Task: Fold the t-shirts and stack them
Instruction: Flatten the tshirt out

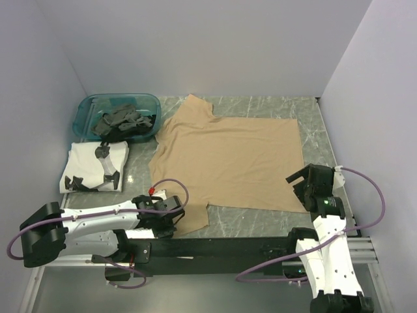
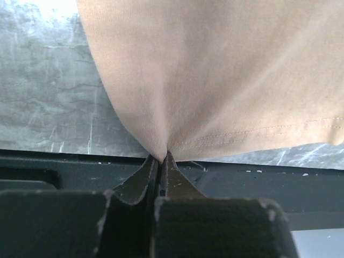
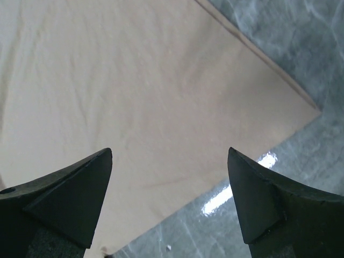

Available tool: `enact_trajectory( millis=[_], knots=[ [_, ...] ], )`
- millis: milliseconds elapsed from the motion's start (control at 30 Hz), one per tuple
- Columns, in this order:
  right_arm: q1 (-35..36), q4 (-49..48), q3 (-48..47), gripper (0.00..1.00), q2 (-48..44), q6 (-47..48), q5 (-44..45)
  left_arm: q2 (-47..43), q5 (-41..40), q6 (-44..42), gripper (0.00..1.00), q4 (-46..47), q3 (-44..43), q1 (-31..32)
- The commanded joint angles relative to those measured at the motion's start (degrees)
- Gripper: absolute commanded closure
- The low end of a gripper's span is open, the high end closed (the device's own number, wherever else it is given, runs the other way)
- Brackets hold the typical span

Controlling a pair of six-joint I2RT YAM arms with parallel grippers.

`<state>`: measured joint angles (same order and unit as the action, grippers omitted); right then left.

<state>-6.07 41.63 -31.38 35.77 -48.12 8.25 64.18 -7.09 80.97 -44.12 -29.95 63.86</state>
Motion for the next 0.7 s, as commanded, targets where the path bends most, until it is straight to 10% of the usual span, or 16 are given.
enact_trajectory(
  millis=[0,267,667],
  knots=[
    [-0.4,4.6,-0.2,0.07,0.1,-4.7,-2.1,-1.7,-1.2,-1.2,0.99,2.3,0.8,0.2],
    [-0.4,5.2,3.9,0.09,13.6,-4.3,-11.6,-5.6,-1.5,-1.4,0.99,3.9,2.8,0.2],
    [-0.4,4.9,4.3,0.18,12.9,-5.6,-0.7,-5.1,-2.1,-0.7,0.99,4.9,2.9,0.2]
  ],
)
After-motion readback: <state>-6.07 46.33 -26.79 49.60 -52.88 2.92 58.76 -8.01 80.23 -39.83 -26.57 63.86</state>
